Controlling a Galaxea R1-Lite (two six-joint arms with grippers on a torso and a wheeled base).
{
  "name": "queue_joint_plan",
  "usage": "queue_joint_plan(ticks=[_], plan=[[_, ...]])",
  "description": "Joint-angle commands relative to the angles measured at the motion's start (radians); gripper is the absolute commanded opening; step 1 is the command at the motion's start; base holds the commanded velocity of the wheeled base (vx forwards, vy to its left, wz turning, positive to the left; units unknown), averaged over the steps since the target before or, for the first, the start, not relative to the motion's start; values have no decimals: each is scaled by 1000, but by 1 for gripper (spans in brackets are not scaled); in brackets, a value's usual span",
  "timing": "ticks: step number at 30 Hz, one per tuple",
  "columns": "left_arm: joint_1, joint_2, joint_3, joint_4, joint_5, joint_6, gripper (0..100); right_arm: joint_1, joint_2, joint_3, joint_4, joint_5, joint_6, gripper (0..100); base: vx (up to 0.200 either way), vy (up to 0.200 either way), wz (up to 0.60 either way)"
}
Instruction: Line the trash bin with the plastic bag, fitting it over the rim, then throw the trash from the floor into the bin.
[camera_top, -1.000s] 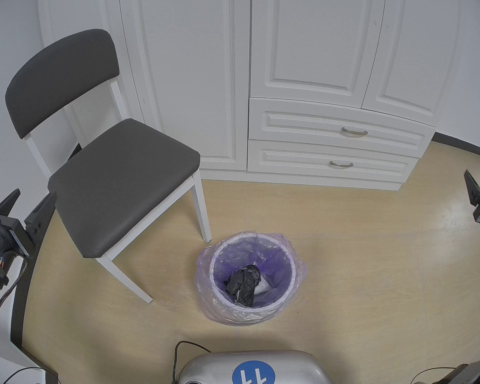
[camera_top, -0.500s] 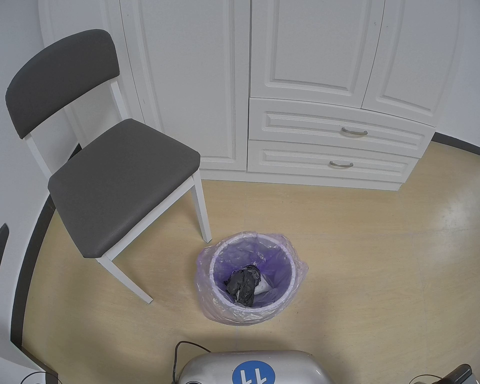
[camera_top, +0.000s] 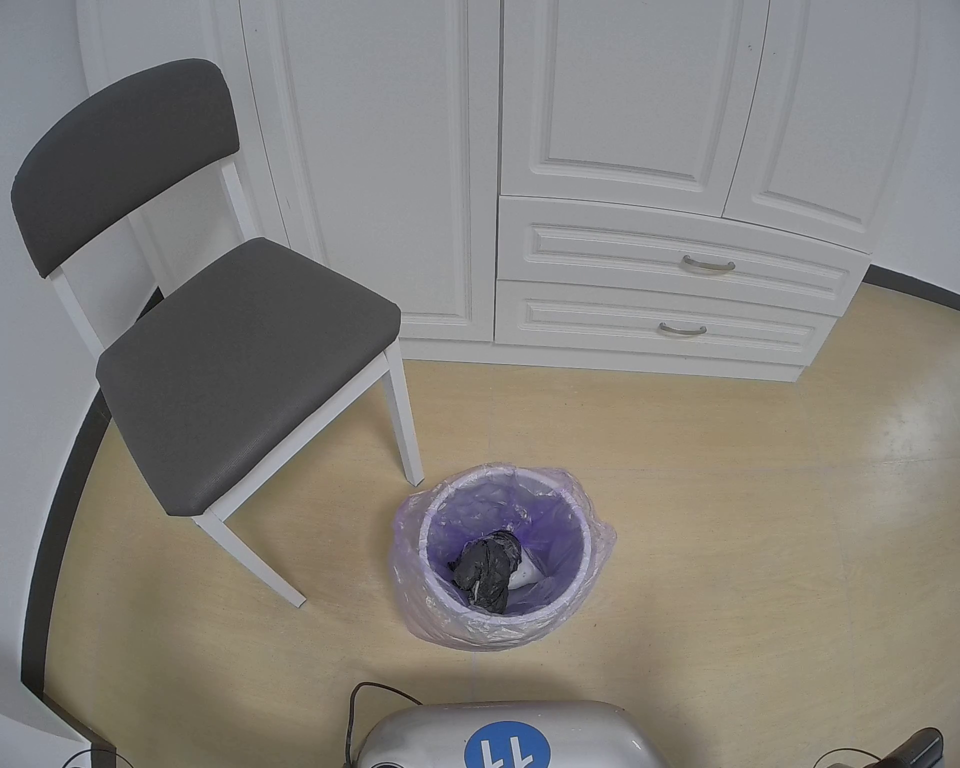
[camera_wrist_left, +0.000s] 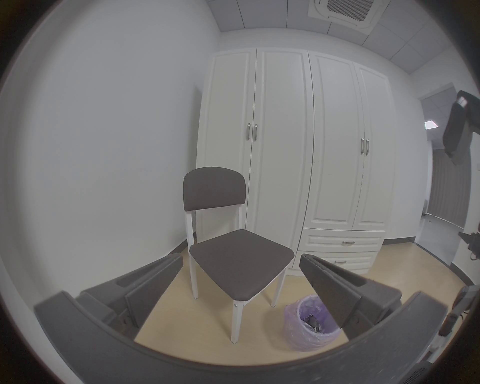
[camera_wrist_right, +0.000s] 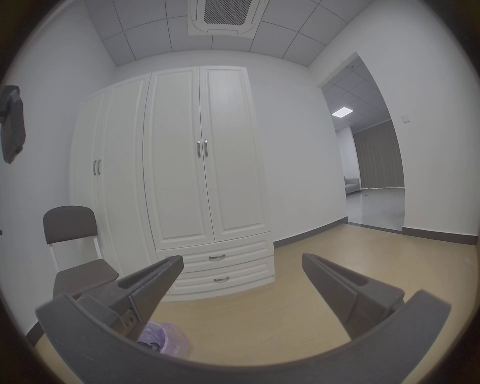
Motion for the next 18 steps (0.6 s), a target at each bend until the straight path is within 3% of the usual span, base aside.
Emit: queue_joint_plan(ticks=[1, 5, 11, 18], plan=[[6, -110, 26, 23, 3, 2, 100, 2, -36, 2, -4, 1, -10, 100, 0, 0, 0], [34, -156, 74, 21, -3, 4, 100, 2, -36, 20, -106, 18, -43, 100, 0, 0, 0], [44, -185, 181, 8, 0, 30, 100, 2, -36, 80, -220, 101, -119, 100, 0, 0, 0], [44, -185, 353, -173, 1, 36, 100, 2, -36, 201, -361, 103, -171, 100, 0, 0, 0]])
